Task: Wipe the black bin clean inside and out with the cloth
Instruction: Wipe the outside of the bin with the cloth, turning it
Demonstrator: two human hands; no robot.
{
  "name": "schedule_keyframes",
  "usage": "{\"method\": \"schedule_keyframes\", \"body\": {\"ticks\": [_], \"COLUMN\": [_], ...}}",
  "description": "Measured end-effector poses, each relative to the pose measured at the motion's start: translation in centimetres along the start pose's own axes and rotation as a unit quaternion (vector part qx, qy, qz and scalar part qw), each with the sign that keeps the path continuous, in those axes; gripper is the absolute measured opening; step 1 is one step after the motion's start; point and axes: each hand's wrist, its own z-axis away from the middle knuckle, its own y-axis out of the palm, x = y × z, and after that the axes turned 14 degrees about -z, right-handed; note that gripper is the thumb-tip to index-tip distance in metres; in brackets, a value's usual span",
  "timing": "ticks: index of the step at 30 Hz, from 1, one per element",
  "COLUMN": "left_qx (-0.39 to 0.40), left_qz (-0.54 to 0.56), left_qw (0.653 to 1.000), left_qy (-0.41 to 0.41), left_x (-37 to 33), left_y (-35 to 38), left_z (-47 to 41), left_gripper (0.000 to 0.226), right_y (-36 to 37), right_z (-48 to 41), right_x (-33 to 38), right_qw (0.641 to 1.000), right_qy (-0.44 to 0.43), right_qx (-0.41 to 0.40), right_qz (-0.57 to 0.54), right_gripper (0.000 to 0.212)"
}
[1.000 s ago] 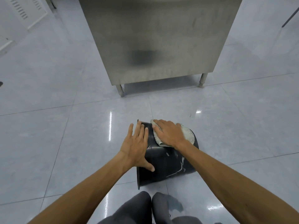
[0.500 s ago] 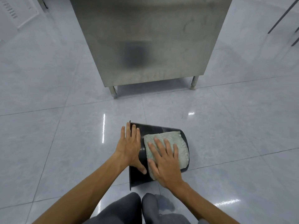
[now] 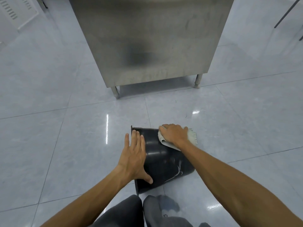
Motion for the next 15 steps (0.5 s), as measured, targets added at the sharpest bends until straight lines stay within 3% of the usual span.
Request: {"method": "schedule_keyframes", "body": {"ticks": [4, 8, 11, 15], "left_qx": [0.001, -0.001, 0.03, 0.045], "left_qz": [0.04, 0.032, 0.015, 0.008], "left_qw": [0.999, 0.999, 0.999, 0.998], "left_qy": [-0.016, -0.013, 0.009, 0.045], "left_x": [-1.3, 0.0, 1.6, 4.5], "left_y": [0.4, 0.2, -0.4, -1.5], "left_z": [1.1, -0.1, -1.8, -5.1], "left_gripper": [0.156, 0.157, 0.159, 0.16], "right_y": [-0.7, -0.4, 0.4, 2.2], "right_z": [-2.3, -4.0, -3.9, -1.8], "right_x": [-0.1, 0.2, 0.7, 0.8], "right_qw": [0.995, 0.994, 0.995, 0.986], "right_qy": [0.022, 0.004, -0.039, -0.147], "right_qx": [0.101, 0.107, 0.082, -0.051], "right_qz": [0.018, 0.034, 0.035, 0.058], "right_gripper": [0.042, 0.049, 0.045, 0.061]}}
